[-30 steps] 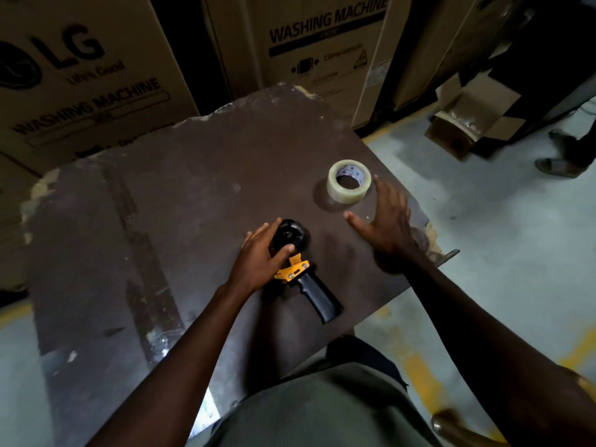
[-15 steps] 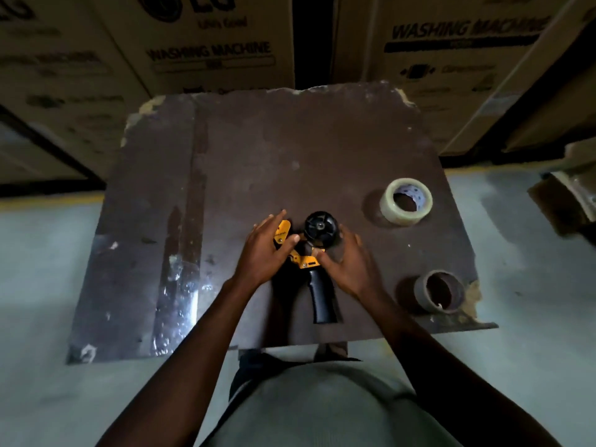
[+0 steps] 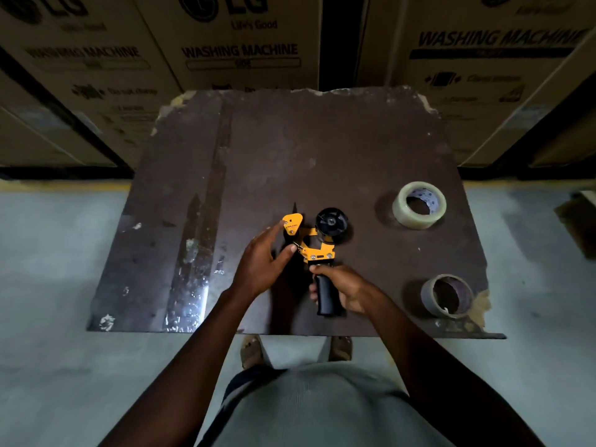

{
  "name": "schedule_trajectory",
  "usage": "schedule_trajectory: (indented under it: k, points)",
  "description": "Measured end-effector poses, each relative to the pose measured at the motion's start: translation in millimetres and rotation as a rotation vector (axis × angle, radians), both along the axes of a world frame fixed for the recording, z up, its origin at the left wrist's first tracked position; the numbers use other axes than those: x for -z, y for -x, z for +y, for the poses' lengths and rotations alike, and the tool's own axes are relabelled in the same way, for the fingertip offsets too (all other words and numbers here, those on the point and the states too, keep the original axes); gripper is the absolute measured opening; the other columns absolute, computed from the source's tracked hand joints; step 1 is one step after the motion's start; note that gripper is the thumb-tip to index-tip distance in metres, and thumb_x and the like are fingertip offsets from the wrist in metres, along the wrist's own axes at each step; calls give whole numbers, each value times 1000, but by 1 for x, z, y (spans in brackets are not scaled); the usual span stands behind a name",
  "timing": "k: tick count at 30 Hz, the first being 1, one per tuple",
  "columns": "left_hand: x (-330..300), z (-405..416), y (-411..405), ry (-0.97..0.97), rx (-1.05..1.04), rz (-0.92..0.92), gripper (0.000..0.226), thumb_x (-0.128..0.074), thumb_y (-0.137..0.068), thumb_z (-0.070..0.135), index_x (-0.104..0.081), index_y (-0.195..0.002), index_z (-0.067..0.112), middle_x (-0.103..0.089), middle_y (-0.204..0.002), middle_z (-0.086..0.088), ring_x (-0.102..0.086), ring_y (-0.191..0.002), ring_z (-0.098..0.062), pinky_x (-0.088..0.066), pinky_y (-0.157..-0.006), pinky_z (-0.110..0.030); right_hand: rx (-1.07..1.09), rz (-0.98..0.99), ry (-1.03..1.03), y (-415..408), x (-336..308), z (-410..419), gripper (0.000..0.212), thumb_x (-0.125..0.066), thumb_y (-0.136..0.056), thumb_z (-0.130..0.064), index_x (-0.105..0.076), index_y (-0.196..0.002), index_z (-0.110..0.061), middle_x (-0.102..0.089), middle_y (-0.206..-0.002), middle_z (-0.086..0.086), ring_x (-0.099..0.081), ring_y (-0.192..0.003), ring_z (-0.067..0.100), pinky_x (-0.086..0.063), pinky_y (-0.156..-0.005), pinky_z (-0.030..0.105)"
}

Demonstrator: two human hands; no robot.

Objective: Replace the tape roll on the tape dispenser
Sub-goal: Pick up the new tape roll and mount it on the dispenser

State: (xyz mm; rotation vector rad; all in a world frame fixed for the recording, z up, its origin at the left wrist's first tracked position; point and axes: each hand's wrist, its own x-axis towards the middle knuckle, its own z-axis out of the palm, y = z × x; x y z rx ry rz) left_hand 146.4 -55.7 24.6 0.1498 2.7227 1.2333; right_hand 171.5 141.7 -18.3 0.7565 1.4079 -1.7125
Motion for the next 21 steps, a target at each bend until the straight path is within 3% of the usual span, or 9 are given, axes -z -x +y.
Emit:
schedule_trajectory:
  k: [2, 5, 10, 14, 16, 18, 21]
  points:
    - [-4, -9, 2, 6, 8, -9, 58, -68, -92, 31, -48, -145, 15, -53, -147, -7, -47, -138, -21, -33, -110, -27, 56, -83, 109, 1, -5, -7, 17, -60, -95, -24, -60, -81, -13, -65, -70, 9, -62, -61, 23, -52, -58, 29]
    - [-7, -22, 7, 15, 22, -15, 61, -66, -93, 34, -45, -147, 16, -50, -150, -7, -44, -141, -21, -33, -112, -28, 124, -142, 185, 2, -6, -13, 21, -56, -94, -24, -59, -75, -15, -62, -64, 2, -59, -54, 16, -48, -53, 25]
    - [-10, -37, 21, 19, 66, 11, 62, -65, -94, 35, -43, -149, 17, -50, -150, -6, -47, -138, -21, -34, -105, -23, 207, -105, 133, -2, -10, -25, 20, -61, -87, -22, -58, -68, -18, -51, -56, -4, -47, -45, 11, -43, -46, 24]
    - [-24, -39, 28, -65, 18, -26, 63, -67, -92, 38, -46, -147, 18, -60, -139, -15, -59, -123, -32, -49, -97, -33, 281, -51, 131, -2, -28, -33, 22, -61, -88, -20, -56, -67, -17, -50, -54, -4, -45, -42, 11, -41, -44, 25]
    - [-30, -38, 31, -156, -25, -73, 70, -69, -86, 49, -49, -146, 18, -65, -129, -8, -64, -112, -15, -49, -89, -21, 299, 7, 134, 4, -44, -36, 20, -61, -87, -19, -57, -68, -17, -49, -55, -2, -45, -43, 12, -40, -44, 26]
    - [-39, -36, 36, -237, -64, -85, 71, -69, -84, 53, -51, -144, 19, -64, -129, -3, -58, -117, -6, -43, -94, -17, 313, 83, 155, 12, -64, -41, 20, -60, -88, -17, -56, -69, -17, -48, -57, -2, -44, -44, 12, -39, -44, 26]
    - [-63, -32, 53, -320, -85, -35, 59, -68, -91, 38, -51, -143, 15, -57, -142, 0, -51, -132, -10, -41, -109, -28, 342, 213, 169, 29, -103, -49, 18, -60, -89, -16, -56, -71, -16, -48, -59, 0, -44, -45, 13, -39, -45, 27]
